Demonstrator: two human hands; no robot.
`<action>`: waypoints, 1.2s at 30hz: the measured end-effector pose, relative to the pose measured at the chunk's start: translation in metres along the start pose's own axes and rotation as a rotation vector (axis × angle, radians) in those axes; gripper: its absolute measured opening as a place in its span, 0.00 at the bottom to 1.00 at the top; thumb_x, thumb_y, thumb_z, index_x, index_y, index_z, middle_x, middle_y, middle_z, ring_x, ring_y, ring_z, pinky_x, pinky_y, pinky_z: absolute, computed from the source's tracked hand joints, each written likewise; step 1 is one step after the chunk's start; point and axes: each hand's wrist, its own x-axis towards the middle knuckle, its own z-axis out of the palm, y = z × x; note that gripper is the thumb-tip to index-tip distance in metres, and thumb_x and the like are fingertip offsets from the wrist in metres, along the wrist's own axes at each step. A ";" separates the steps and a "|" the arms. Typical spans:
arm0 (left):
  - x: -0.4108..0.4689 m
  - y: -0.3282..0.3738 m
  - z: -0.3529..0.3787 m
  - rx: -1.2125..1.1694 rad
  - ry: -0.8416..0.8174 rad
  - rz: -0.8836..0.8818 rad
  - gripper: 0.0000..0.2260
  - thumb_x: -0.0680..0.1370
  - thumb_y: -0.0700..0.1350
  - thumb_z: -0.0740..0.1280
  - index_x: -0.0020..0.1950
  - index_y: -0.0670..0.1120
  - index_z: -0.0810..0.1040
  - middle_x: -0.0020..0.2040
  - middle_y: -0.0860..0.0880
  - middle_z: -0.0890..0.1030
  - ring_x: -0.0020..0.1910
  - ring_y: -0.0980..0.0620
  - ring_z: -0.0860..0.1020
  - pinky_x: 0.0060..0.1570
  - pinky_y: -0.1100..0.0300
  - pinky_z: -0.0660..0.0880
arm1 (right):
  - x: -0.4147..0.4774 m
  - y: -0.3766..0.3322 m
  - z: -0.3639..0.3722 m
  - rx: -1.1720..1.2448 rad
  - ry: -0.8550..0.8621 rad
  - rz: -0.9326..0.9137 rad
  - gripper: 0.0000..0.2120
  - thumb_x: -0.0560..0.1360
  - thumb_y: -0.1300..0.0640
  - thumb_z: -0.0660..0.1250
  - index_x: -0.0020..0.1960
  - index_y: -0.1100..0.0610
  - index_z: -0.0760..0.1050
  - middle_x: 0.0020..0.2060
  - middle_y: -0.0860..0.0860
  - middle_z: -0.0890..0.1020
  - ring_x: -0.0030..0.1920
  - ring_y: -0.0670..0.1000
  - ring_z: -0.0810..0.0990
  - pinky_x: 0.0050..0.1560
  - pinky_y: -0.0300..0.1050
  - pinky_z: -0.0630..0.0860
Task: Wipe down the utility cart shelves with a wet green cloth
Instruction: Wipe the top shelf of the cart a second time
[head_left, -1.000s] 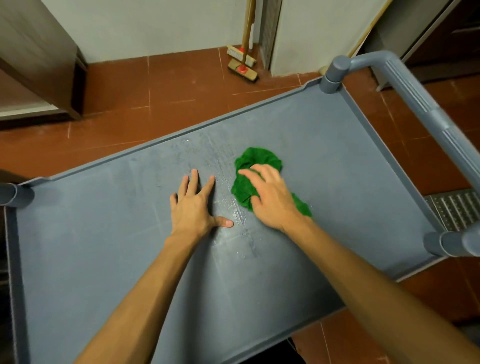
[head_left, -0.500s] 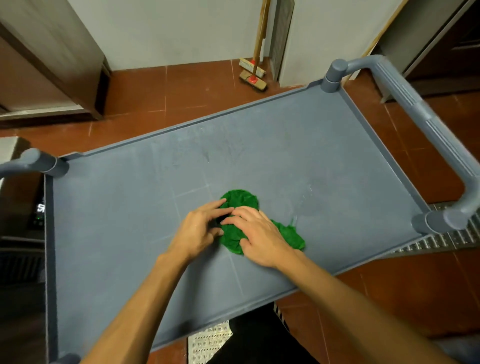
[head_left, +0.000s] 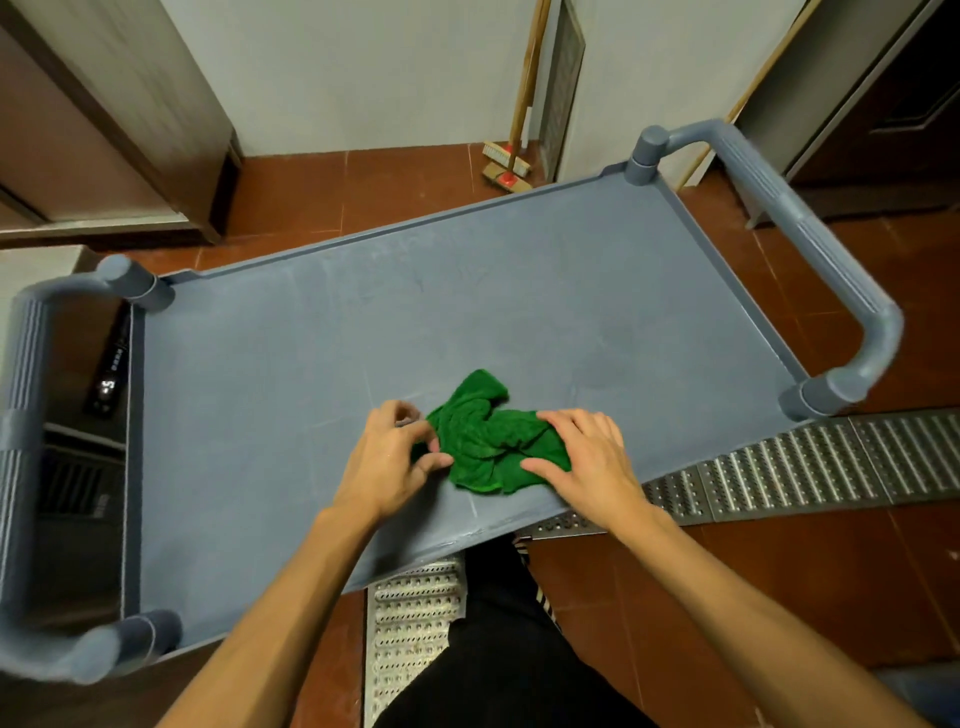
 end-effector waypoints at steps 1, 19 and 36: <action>-0.004 0.002 0.000 -0.008 -0.021 0.010 0.08 0.74 0.50 0.76 0.44 0.47 0.82 0.64 0.45 0.74 0.65 0.45 0.71 0.64 0.56 0.67 | -0.002 0.003 -0.004 0.011 0.005 0.009 0.28 0.75 0.36 0.63 0.68 0.52 0.72 0.56 0.50 0.77 0.58 0.55 0.72 0.64 0.52 0.67; 0.026 0.108 0.043 -0.137 -0.024 0.158 0.09 0.79 0.54 0.68 0.47 0.49 0.76 0.46 0.53 0.73 0.47 0.48 0.75 0.49 0.54 0.71 | 0.013 0.043 -0.078 0.188 0.593 0.602 0.12 0.81 0.57 0.61 0.64 0.56 0.72 0.59 0.57 0.74 0.60 0.60 0.72 0.61 0.58 0.69; 0.036 0.062 0.046 0.354 -0.360 -0.137 0.76 0.50 0.79 0.71 0.79 0.45 0.30 0.81 0.43 0.34 0.80 0.41 0.36 0.74 0.31 0.48 | 0.035 0.021 0.001 -0.245 -0.100 0.543 0.49 0.71 0.28 0.33 0.78 0.62 0.31 0.75 0.68 0.33 0.77 0.66 0.35 0.77 0.61 0.39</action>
